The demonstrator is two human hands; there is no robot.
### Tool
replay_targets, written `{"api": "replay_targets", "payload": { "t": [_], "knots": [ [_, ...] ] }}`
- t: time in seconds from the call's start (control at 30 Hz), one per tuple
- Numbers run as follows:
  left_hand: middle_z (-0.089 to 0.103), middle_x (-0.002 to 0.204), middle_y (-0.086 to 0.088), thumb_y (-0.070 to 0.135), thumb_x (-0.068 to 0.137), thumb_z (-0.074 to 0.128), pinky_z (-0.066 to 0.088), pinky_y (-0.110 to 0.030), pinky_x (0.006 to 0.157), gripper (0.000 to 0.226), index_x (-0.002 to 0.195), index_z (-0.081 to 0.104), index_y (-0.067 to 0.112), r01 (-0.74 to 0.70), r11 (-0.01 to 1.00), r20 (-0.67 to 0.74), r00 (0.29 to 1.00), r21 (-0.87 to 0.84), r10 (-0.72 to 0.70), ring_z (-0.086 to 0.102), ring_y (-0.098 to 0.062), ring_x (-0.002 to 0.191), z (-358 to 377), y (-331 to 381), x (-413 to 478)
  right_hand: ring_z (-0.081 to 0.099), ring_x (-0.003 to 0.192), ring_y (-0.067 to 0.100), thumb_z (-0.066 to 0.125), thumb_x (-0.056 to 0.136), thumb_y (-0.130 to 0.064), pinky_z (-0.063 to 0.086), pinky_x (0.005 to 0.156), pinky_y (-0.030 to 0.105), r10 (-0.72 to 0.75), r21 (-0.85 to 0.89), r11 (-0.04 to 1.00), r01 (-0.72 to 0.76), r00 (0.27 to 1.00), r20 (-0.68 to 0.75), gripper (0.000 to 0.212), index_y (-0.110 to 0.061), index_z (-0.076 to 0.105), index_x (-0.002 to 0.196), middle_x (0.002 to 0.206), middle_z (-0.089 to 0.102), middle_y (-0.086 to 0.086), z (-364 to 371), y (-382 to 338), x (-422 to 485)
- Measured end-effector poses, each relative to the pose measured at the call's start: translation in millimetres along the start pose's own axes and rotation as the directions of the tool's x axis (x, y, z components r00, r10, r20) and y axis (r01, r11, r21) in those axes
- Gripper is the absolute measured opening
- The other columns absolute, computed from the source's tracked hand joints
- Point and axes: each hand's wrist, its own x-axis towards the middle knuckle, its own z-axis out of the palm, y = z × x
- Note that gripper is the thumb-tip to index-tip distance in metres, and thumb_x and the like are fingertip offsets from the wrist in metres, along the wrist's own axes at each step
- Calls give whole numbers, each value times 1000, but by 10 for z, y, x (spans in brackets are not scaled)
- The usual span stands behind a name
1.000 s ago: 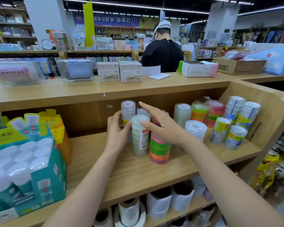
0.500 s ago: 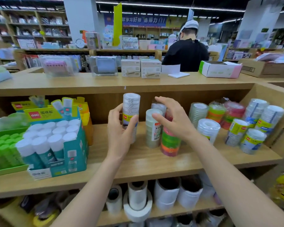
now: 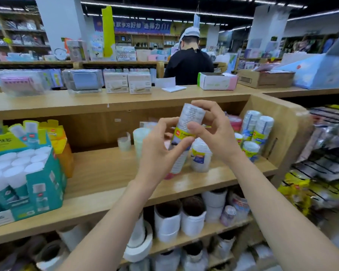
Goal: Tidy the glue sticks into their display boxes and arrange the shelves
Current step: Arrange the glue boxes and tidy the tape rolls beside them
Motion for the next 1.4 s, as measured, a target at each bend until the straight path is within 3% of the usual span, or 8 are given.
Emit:
{"api": "replay_targets", "payload": {
  "t": [0.1,0.3,0.43,0.63,0.83,0.97,1.17,1.4],
  "knots": [
    [62,119,2,46,89,60,48,-28,90,52,128,55,11,-81,994,102,992,67,74,58,-9,109,363,15,84,68,93,16,71,82,-38,57,68,43,45,-79,995,-57,989,-141,48,-27,53,125,106,69,-1,-385,63,-150],
    [60,115,-6,35,88,53,45,-40,86,39,117,62,11,-326,923,266,926,206,268,57,-25,106,1035,7,209,64,96,12,70,85,-43,54,81,41,-34,-368,917,-153,889,-456,46,-29,55,126,107,68,-7,-1235,187,-345],
    [56,135,-10,43,86,45,38,-46,105,49,126,61,19,-406,854,451,860,325,237,48,-33,129,1443,-44,238,64,90,15,70,85,-44,54,80,41,-94,-525,813,-251,834,-544,48,-31,52,128,104,67,-5,-1600,295,-419],
    [26,160,-7,41,94,54,8,-46,120,62,151,35,24,-503,797,619,755,334,216,14,-30,150,1912,-160,197,65,90,19,69,88,-40,53,76,39,-59,-638,670,-380,829,-556,48,-28,52,130,106,69,-3,-1763,630,-504],
    [46,149,-9,41,81,67,18,-56,116,65,141,50,23,-545,730,617,757,412,217,30,-34,145,2091,-348,124,65,87,22,68,88,-43,49,72,32,-5,-682,587,-436,841,-542,49,-27,53,131,100,70,0,-1702,947,-487],
    [46,149,-10,36,83,65,17,-57,117,61,141,50,24,-539,752,588,768,379,254,30,-34,145,2093,-385,128,65,87,25,68,88,-41,50,76,35,-37,-709,552,-439,836,-547,52,-21,53,133,104,66,3,-1665,1016,-449],
    [48,147,-10,35,83,59,18,-57,118,58,139,51,23,-542,753,586,767,373,262,31,-33,144,2090,-426,135,61,86,26,69,87,-41,46,69,33,-30,-756,487,-437,857,-514,60,-20,44,138,107,55,6,-1600,1035,-479],
    [41,153,-9,34,88,58,12,-54,120,58,144,46,24,-544,762,596,758,352,266,22,-30,148,2056,-425,142,60,90,23,77,82,-31,50,74,34,-9,-755,505,-419,872,-490,79,-21,35,148,111,50,5,-1607,1064,-532]
  ]
}}
